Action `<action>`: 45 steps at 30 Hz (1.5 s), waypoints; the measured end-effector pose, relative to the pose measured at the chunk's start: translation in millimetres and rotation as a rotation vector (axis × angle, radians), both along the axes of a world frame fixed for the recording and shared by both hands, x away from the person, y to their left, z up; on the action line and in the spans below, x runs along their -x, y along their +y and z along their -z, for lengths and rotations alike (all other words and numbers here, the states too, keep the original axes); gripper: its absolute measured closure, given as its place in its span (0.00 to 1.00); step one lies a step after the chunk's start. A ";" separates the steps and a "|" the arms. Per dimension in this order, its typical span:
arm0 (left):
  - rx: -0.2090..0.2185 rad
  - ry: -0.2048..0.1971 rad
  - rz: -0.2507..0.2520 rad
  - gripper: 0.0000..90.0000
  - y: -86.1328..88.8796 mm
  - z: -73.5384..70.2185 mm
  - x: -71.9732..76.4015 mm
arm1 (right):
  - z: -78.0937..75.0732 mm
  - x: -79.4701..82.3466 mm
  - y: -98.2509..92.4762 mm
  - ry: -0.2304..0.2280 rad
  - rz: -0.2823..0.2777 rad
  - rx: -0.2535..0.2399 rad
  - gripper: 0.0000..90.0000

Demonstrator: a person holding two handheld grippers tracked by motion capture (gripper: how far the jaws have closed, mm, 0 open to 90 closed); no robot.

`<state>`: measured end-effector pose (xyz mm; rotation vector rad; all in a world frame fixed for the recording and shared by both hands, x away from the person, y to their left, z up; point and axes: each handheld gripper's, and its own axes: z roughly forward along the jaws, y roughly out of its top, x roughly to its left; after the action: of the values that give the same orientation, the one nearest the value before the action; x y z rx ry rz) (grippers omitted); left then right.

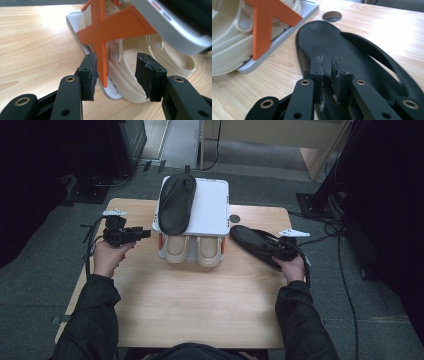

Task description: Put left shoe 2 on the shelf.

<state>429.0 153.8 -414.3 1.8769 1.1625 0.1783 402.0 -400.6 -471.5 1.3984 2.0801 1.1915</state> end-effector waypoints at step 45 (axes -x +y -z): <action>0.026 0.025 -0.001 0.57 10.2 17.1 5.5 | 5.1 -3.5 26.9 0.057 -0.144 0.020 0.89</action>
<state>423.6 164.0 -431.4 1.8606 1.1772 0.1405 405.5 -373.7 -476.6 1.3063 2.2590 1.1953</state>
